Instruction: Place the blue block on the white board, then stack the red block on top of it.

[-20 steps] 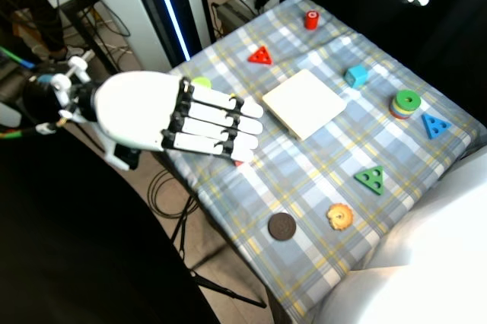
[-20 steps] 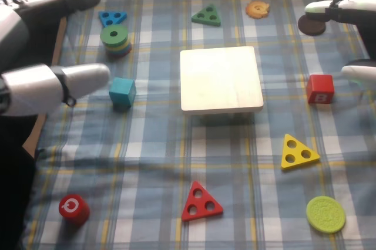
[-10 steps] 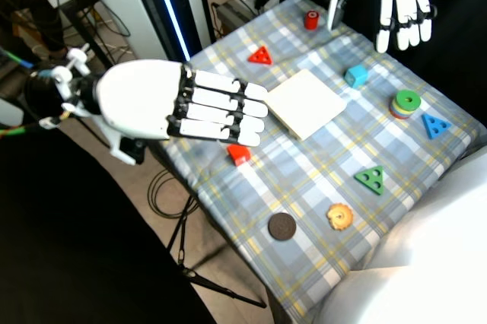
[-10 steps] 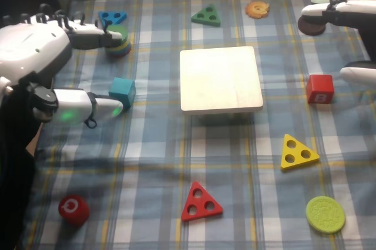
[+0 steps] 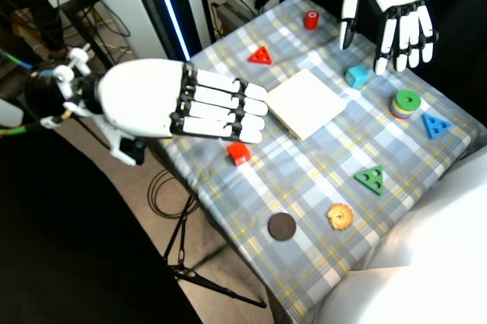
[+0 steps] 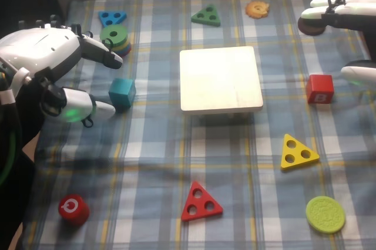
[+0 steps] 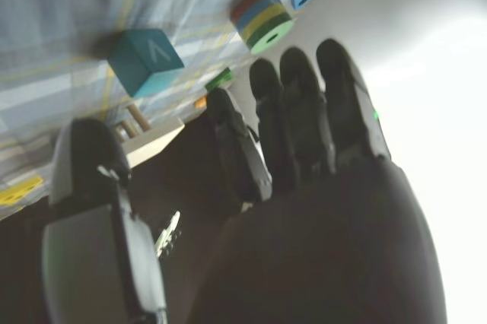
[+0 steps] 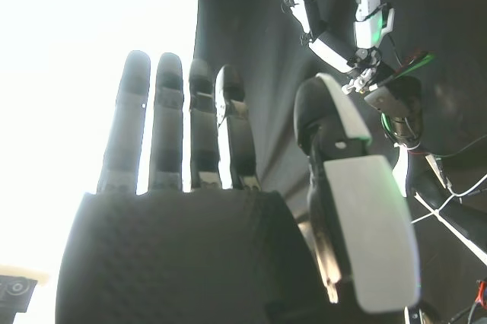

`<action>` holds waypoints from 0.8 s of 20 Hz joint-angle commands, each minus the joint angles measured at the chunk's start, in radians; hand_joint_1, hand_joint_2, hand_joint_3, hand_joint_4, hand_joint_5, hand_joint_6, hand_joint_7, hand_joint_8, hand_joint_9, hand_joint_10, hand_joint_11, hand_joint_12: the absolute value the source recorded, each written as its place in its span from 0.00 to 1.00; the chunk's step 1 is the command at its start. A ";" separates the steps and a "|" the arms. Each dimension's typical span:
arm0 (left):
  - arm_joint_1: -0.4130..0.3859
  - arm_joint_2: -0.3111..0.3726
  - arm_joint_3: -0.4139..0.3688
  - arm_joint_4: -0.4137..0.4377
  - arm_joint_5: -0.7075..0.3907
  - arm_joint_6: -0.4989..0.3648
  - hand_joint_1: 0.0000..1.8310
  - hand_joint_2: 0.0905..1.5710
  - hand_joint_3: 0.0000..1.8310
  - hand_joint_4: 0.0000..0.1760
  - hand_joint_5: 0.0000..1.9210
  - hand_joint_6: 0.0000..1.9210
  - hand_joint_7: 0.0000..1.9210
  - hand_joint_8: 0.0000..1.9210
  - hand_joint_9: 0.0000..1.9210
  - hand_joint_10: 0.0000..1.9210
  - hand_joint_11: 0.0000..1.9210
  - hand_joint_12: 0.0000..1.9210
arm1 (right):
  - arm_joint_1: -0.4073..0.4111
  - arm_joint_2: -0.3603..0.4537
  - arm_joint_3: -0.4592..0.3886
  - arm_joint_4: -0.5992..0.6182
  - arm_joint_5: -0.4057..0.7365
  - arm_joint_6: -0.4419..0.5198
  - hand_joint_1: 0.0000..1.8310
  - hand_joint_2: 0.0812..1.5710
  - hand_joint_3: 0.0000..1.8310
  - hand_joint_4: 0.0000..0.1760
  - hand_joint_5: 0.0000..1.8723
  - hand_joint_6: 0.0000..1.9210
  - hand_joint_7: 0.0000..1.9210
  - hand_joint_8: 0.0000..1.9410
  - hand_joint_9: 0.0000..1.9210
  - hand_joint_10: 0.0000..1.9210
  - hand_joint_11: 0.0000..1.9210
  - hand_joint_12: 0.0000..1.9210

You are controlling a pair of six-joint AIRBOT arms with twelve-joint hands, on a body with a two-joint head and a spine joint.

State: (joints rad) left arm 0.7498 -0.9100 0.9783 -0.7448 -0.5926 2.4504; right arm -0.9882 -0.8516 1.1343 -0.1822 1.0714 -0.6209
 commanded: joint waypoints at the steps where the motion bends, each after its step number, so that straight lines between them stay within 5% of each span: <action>1: -0.015 -0.005 0.008 0.024 -0.084 0.007 0.49 0.59 0.00 0.98 0.38 0.01 0.30 0.01 0.22 0.00 0.08 0.12 | 0.017 0.000 0.003 0.030 0.114 0.009 0.29 0.83 0.00 0.11 0.20 0.00 0.21 0.00 0.20 0.00 0.14 0.12; 9: -0.028 -0.023 0.022 0.023 -0.068 0.018 0.50 0.58 0.00 1.00 0.40 0.00 0.32 0.00 0.26 0.00 0.09 0.12 | 0.017 0.000 0.003 0.029 0.113 0.012 0.28 0.84 0.00 0.10 0.21 0.00 0.21 0.00 0.20 0.00 0.14 0.13; 13: -0.035 -0.032 0.030 0.023 -0.060 0.019 0.50 0.59 0.00 0.90 0.41 0.00 0.34 0.00 0.27 0.01 0.11 0.13 | 0.017 0.000 0.003 0.028 0.113 0.012 0.28 0.84 0.00 0.06 0.21 0.00 0.22 0.00 0.21 0.00 0.15 0.13; 16: -0.042 -0.045 0.043 0.020 -0.051 0.019 0.51 0.59 0.00 0.86 0.42 0.00 0.35 0.01 0.28 0.01 0.12 0.13 | 0.016 0.000 0.003 0.028 0.113 0.013 0.27 0.85 0.00 0.14 0.20 0.00 0.22 0.00 0.21 0.00 0.16 0.14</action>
State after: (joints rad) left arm 0.7223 -0.9531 1.0183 -0.7502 -0.5537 2.4676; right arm -0.9882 -0.8516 1.1351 -0.1852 1.0710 -0.6155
